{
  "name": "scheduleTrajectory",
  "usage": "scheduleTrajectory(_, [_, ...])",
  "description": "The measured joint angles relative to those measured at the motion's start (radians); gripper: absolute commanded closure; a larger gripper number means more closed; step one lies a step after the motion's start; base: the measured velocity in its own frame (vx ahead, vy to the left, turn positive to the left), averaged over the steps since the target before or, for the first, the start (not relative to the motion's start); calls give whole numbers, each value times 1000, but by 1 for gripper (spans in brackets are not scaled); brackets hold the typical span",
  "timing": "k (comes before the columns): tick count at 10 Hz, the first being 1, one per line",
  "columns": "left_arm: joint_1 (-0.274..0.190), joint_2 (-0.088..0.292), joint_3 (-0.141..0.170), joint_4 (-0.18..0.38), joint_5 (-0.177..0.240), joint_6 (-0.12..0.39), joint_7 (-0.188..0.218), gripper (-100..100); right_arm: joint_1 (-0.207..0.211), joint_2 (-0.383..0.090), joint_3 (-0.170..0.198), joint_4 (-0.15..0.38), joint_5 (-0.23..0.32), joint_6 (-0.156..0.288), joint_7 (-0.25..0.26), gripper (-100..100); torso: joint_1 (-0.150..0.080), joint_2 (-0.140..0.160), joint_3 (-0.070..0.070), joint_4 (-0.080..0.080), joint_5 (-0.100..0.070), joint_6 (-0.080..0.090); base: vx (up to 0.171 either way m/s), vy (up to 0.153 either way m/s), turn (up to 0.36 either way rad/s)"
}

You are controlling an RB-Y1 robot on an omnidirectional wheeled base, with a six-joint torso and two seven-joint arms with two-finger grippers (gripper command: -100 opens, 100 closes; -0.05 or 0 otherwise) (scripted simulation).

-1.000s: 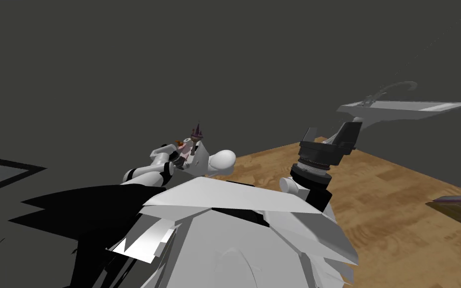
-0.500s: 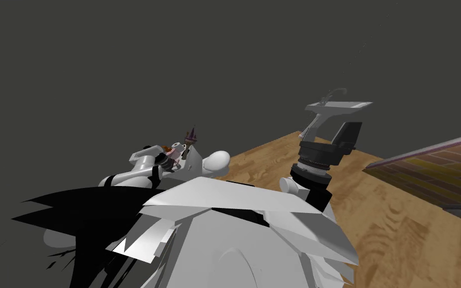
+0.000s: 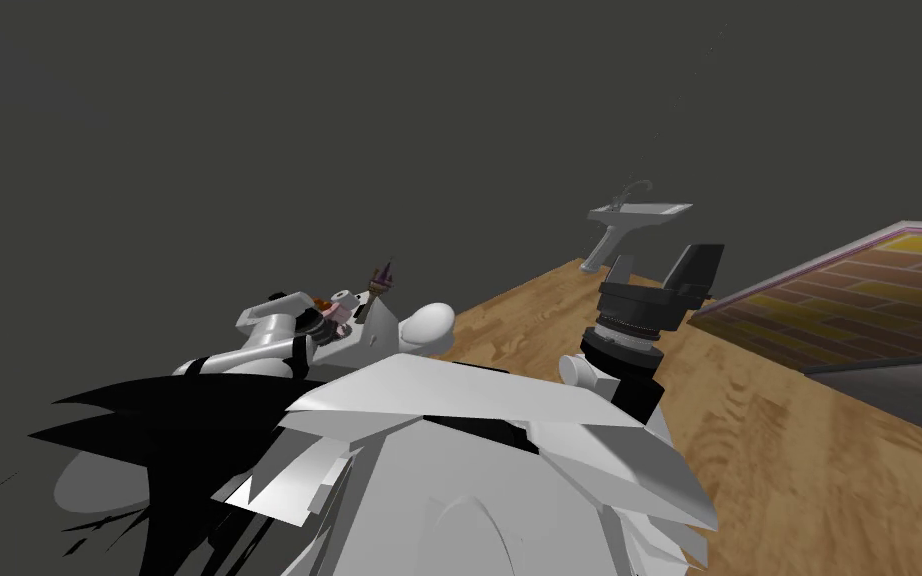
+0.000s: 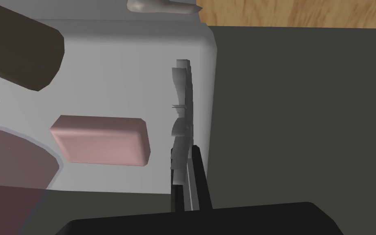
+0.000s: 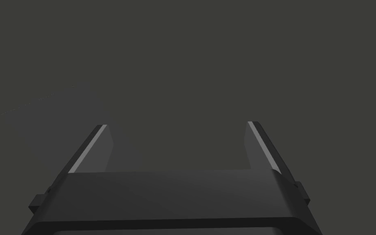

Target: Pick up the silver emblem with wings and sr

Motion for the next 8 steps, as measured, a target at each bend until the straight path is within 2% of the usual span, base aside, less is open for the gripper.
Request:
scheduleTrajectory(2, [2,-1,-1,2,-1,3,0,100,0,0,0,0,0,0,0,0,0,1,1,1,-1,1,0,0,0])
scheduleTrajectory(3, [2,-1,-1,2,-1,3,0,0,0,0,0,0,0,0,0,0,0,1,1,1,-1,1,0,0,0])
scheduleTrajectory(4, [2,-1,-1,2,-1,3,0,100,0,0,0,0,0,0,0,0,0,1,1,1,-1,1,86,75,285])
scheduleTrajectory(5, [-7,-40,-20,-12,-22,7,-2,100,0,0,0,0,0,0,0,0,4,-3,-1,0,1,-1,99,58,465])
scheduleTrajectory(6, [-27,-65,-37,1,-37,3,-11,100,0,0,0,0,0,0,0,0,4,-4,-2,0,1,-3,50,9,399])
scheduleTrajectory(7, [-50,-70,-44,12,-42,3,-16,100,0,0,0,0,0,0,0,0,2,-2,-1,0,0,-1,15,-5,69])
scheduleTrajectory(8, [-81,-61,-53,54,-48,-9,-26,100,0,0,0,0,0,0,0,0,1,-1,0,1,-1,2,85,37,294])
